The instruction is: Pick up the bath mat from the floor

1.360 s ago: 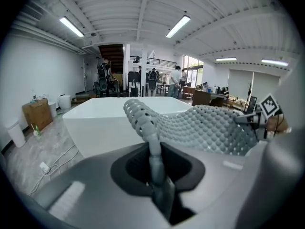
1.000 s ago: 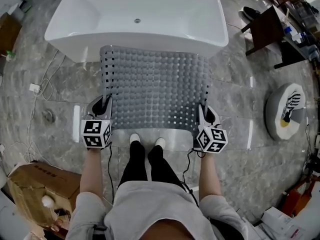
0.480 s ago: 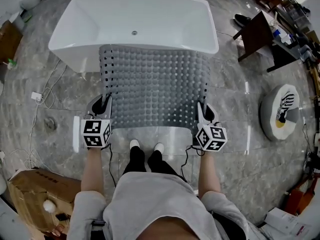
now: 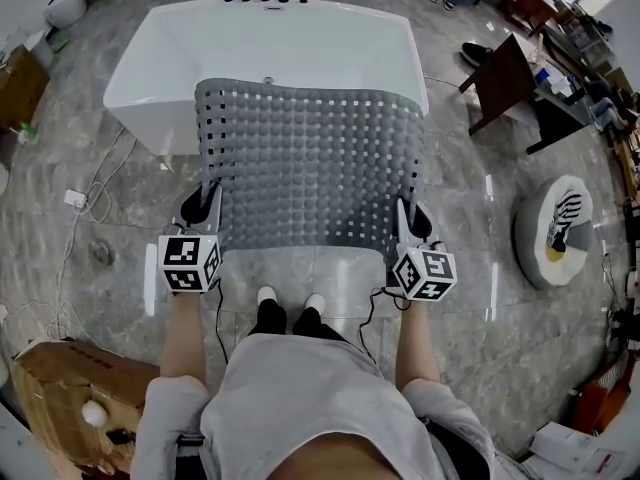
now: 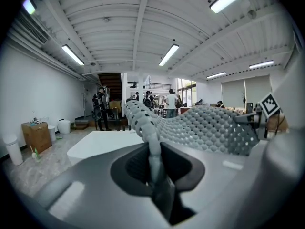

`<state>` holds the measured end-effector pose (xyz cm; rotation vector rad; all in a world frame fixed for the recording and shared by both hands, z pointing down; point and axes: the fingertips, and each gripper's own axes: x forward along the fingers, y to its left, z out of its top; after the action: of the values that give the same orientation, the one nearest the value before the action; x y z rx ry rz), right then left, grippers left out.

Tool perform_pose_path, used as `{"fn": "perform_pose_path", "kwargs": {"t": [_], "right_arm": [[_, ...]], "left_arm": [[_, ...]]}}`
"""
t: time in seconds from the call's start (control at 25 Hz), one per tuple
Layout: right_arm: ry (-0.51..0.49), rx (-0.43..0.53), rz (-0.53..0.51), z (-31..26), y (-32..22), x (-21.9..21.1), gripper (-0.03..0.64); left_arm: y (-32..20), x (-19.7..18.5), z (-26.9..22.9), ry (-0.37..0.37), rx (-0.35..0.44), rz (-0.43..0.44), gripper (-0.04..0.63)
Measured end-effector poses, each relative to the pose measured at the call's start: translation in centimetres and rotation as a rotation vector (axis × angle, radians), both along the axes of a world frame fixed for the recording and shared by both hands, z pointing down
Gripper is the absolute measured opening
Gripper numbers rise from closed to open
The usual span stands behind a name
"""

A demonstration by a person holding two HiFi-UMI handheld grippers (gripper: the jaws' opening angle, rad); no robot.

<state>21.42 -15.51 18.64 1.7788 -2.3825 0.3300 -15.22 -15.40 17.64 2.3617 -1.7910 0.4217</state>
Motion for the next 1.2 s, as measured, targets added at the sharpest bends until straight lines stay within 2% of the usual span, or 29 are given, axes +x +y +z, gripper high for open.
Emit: {"fn": "perform_pose_path", "kwargs": {"t": [0.68,1.2], "right_arm": [[0.016,0.11,0.002,-4.6,2.2,0.4,0.063],[0.052,0.166,-0.006,-6.3,1.8,-0.2,0.067]], "left_arm": [[2.1,-0.3,-5.1,0.002,0.134,-0.021,0.055],[2.2,-0.8,-6.6,-0.007,0.188,-0.024,0.058]]}}
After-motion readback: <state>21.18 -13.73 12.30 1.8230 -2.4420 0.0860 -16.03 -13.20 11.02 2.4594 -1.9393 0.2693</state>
